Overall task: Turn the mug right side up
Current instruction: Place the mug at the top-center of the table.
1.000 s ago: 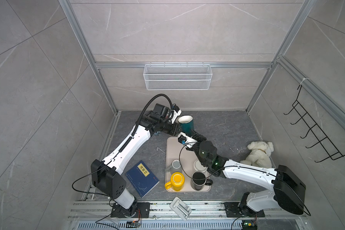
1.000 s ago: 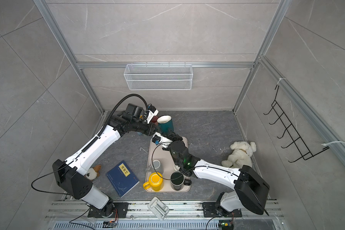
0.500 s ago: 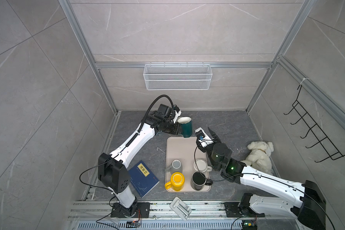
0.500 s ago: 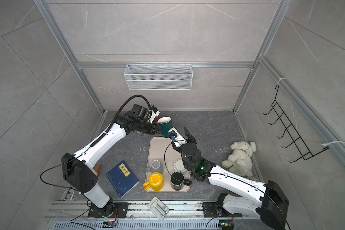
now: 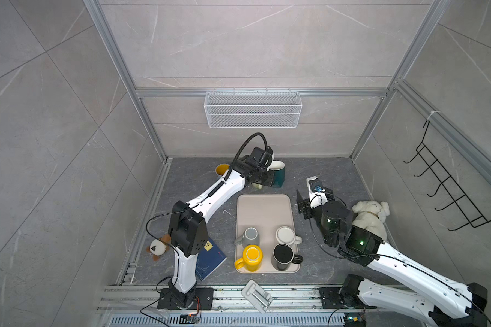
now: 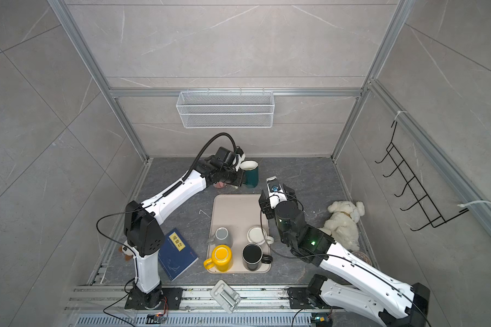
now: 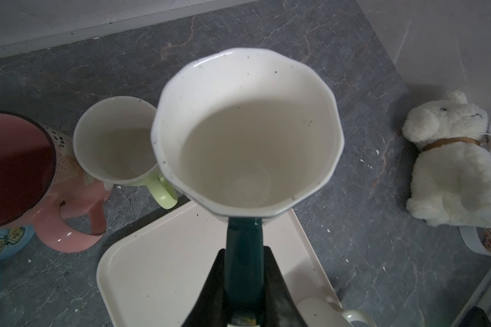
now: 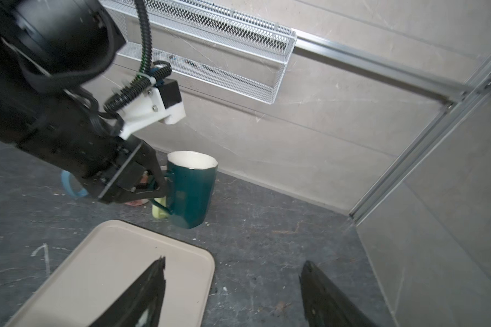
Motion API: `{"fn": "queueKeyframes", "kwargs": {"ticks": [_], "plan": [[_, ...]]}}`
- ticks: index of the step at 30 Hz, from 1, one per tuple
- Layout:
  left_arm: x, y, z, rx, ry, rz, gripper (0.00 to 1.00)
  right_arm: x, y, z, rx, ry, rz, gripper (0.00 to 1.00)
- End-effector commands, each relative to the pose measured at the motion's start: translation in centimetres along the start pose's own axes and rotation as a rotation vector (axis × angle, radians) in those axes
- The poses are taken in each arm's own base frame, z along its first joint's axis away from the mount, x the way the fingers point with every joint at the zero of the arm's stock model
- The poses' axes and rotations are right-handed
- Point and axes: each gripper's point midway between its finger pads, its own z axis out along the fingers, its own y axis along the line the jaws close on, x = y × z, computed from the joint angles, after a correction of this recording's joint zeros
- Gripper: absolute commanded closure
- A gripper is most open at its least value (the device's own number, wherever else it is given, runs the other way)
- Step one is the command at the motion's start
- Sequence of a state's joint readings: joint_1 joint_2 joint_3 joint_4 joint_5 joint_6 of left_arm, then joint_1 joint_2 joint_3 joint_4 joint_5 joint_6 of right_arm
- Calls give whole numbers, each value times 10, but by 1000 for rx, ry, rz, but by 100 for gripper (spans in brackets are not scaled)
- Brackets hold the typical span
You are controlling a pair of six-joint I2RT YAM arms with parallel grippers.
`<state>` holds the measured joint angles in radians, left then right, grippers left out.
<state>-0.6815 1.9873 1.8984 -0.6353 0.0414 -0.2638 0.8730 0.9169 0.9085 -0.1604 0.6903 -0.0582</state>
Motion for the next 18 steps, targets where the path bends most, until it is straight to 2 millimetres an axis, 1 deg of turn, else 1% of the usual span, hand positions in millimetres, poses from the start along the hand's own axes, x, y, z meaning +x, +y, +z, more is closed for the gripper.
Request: {"fn": "queueKeyframes", "kwargs": {"ticks": [1, 3, 9, 18], "plan": [[-57, -4, -12, -30, -207, -35, 100, 13, 9, -5, -101, 124, 59, 21], [-59, -5, -4, -46, -208, -38, 100, 15, 12, -5, -138, 173, 76, 21], [-63, -4, 17, -107, -220, -35, 100, 12, 18, -7, -262, 249, 178, 20], [-67, 0, 40, -131, -216, -37, 100, 30, 15, 6, -363, 387, 353, 20]]}}
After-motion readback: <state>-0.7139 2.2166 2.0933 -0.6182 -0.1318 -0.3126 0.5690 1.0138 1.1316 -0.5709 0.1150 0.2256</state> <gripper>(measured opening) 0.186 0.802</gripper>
